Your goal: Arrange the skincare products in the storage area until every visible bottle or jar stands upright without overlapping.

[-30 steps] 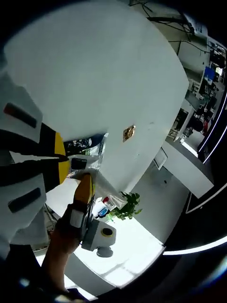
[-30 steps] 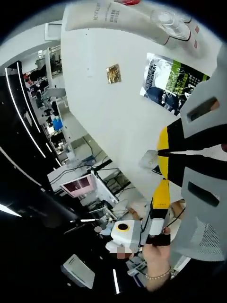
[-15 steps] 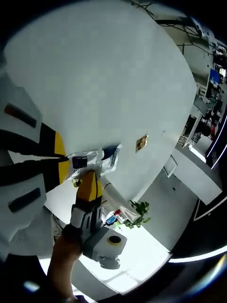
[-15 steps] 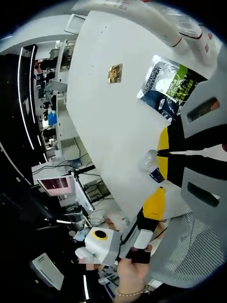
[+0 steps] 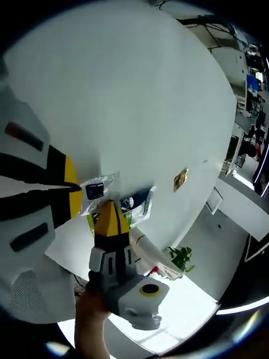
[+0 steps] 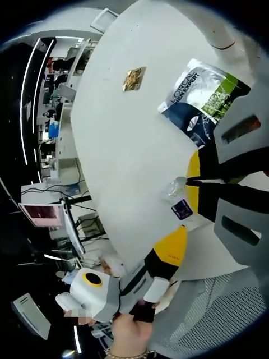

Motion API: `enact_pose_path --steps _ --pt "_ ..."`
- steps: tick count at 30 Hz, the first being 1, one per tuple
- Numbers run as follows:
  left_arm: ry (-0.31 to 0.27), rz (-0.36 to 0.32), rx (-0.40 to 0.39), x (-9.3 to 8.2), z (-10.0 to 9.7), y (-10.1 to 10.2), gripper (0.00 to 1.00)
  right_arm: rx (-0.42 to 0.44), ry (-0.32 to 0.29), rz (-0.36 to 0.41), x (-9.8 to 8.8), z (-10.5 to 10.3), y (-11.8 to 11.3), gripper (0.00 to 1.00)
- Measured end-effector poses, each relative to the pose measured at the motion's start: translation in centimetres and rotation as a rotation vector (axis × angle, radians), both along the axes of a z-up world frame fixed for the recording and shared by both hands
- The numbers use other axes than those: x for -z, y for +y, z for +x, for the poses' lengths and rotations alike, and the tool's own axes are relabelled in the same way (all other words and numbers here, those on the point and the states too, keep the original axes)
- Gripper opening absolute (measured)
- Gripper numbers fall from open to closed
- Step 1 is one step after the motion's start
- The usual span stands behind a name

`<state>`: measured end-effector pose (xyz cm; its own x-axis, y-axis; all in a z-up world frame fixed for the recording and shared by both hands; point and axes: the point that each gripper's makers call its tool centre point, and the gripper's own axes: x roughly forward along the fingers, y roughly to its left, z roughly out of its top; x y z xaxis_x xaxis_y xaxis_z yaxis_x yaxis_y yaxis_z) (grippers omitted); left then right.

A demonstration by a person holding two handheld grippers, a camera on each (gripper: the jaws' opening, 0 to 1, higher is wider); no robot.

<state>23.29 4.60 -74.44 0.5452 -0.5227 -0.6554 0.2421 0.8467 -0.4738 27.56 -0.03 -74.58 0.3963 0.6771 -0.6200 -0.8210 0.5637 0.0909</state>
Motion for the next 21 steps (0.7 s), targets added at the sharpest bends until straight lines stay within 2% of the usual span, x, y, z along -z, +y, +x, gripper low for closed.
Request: enact_pose_path --steps 2,12,21 --pt "0.003 0.009 0.003 0.6 0.5 0.1 0.02 -0.001 -0.004 -0.016 0.7 0.4 0.1 0.01" --pt "-0.015 0.1 0.053 1.4 1.5 0.4 0.02 -0.01 -0.015 -0.06 1.3 1.2 0.0 0.01" --pt "-0.029 0.138 0.081 2.1 2.1 0.4 0.03 -0.029 -0.037 -0.084 1.8 1.6 -0.1 0.01"
